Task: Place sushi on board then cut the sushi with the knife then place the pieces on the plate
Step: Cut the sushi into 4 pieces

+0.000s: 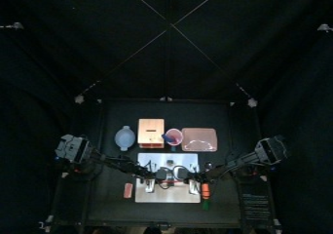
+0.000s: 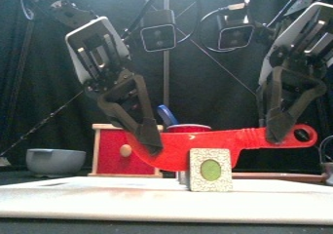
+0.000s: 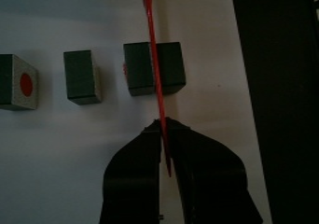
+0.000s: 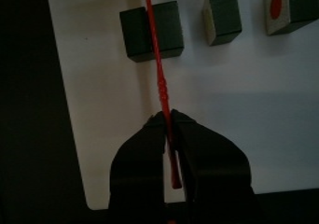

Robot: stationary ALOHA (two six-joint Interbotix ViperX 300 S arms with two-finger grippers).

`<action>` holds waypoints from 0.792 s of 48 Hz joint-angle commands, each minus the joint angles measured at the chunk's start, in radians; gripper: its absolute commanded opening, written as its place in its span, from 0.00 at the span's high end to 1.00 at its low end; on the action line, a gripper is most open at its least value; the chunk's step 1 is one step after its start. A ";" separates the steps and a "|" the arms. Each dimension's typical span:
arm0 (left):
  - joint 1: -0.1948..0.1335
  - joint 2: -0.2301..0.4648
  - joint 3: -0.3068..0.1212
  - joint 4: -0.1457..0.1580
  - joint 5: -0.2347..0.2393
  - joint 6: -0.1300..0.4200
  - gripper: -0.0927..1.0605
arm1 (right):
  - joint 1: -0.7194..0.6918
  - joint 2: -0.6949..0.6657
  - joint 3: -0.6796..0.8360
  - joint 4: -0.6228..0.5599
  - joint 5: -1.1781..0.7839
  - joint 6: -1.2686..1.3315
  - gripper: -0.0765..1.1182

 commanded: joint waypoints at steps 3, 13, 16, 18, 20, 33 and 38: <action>-0.020 0.017 -0.017 -0.034 -0.005 -0.002 0.51 | 0.008 0.014 -0.008 0.021 -0.008 0.003 0.66; -0.032 0.026 -0.023 -0.075 -0.011 -0.002 0.51 | 0.031 0.032 -0.014 0.049 -0.012 0.003 0.66; -0.041 0.025 -0.023 -0.080 -0.012 0.000 0.51 | 0.038 0.032 -0.018 0.055 -0.012 0.005 0.66; -0.048 0.023 -0.026 -0.078 -0.014 -0.002 0.51 | 0.044 0.032 -0.021 0.061 -0.012 0.005 0.66; -0.054 0.021 -0.026 -0.078 -0.014 0.000 0.51 | 0.049 0.032 -0.025 0.066 -0.012 0.005 0.66; -0.066 0.011 -0.029 -0.077 -0.015 0.003 0.51 | 0.061 0.025 -0.032 0.074 -0.005 0.003 0.66; -0.060 -0.008 -0.034 -0.075 -0.015 0.005 0.49 | 0.057 0.002 -0.034 0.071 0.011 0.002 0.66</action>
